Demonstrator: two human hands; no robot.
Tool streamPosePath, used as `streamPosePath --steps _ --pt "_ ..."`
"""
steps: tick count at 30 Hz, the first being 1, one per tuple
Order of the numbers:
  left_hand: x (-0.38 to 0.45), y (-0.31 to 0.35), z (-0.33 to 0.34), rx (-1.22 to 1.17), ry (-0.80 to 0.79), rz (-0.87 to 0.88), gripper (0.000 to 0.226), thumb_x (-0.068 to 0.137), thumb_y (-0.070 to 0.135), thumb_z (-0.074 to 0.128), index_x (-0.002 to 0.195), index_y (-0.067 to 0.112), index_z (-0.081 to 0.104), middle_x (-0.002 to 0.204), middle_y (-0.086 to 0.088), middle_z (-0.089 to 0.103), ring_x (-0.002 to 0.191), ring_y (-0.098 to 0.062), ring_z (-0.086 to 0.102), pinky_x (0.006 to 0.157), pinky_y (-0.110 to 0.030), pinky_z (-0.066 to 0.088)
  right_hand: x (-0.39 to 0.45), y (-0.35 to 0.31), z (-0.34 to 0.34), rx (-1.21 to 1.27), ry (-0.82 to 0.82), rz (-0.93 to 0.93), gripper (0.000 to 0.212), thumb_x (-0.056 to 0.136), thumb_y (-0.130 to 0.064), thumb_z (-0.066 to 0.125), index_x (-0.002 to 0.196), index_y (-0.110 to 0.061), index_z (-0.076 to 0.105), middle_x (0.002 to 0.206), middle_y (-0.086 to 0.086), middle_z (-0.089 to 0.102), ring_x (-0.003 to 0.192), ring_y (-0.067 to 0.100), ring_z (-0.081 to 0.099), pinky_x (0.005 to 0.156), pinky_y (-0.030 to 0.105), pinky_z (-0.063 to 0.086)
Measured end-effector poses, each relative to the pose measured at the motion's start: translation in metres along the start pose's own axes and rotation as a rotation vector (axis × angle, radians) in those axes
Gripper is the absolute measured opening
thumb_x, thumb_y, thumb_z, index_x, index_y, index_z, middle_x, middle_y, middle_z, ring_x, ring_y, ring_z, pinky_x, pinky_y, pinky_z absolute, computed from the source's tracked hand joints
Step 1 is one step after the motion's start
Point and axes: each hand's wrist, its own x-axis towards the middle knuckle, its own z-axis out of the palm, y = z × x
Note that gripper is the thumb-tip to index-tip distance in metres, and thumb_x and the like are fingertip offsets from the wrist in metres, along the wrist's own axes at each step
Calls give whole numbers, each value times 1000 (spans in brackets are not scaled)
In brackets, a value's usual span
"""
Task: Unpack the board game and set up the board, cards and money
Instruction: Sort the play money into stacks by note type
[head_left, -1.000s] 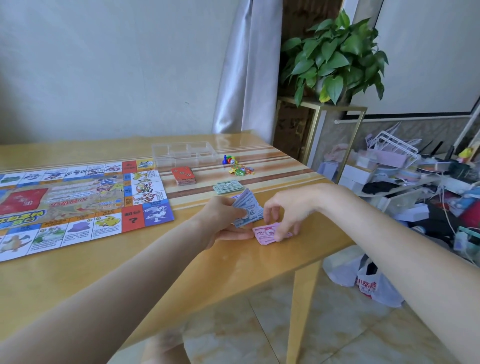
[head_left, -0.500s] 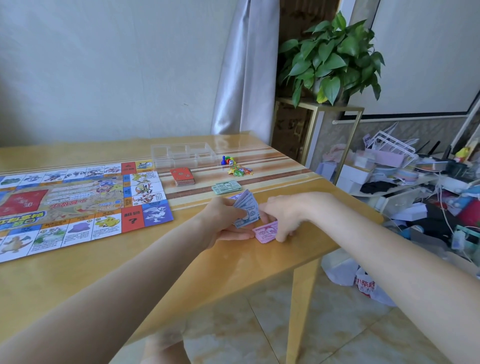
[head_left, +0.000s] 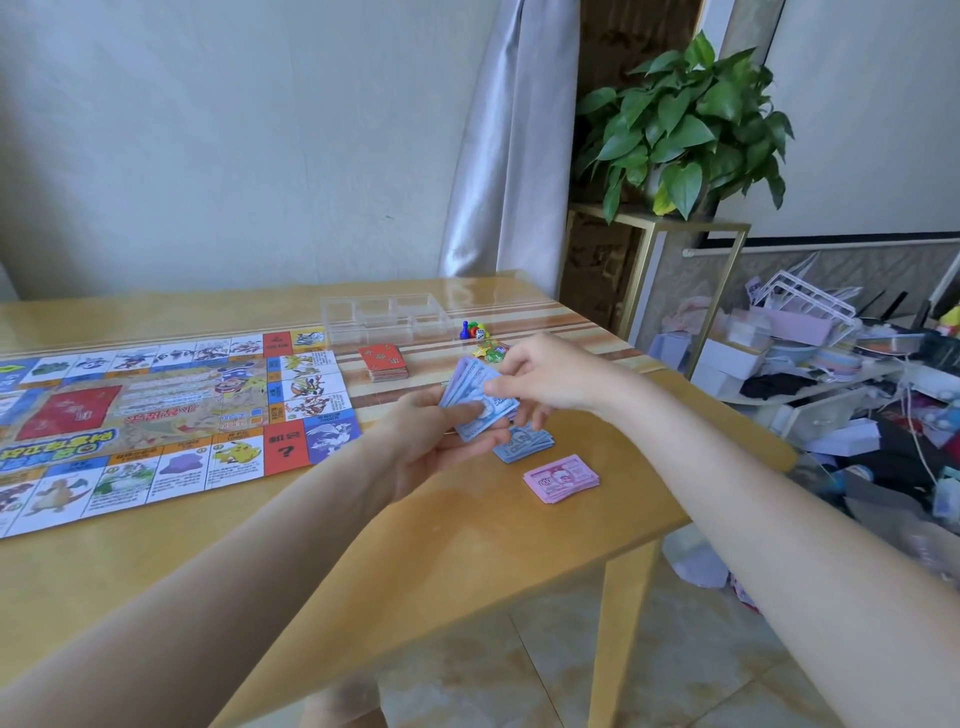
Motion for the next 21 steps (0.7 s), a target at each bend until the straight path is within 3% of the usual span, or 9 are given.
streamPosePath --steps 4,7,9,16,21 --pt "1 3 1 -70 -37 32 21 96 11 47 105 0 63 95 -18 71 76 -22 71 68 -24 58 -3 6 5 175 56 -2 11 85 -6 66 88 2 60 66 13 61 48 12 56 40 19 43" --pt "3 3 1 -49 -8 55 24 99 18 43 100 5 64 90 -13 72 75 -22 71 71 -29 59 -3 11 6 319 108 12 15 82 -1 68 94 3 62 69 10 60 49 11 56 42 18 46" --pt "5 1 0 18 55 85 19 97 17 47 98 10 64 79 -6 72 67 -17 71 64 -26 59 -3 13 7 374 132 24 19 80 2 69 97 2 61 71 10 61 48 11 57 42 17 45" --pt "7 0 -1 31 154 139 8 91 7 57 91 10 64 64 -1 71 55 -10 68 51 -19 54 -4 13 8 335 179 -8 21 77 -4 74 94 -1 62 59 8 60 38 11 49 34 17 33" --pt "9 3 -2 59 182 128 11 85 2 63 94 7 65 70 -5 72 58 -11 69 52 -20 55 0 12 13 362 201 1 17 77 -8 75 87 -6 61 66 6 62 47 13 60 39 19 39"
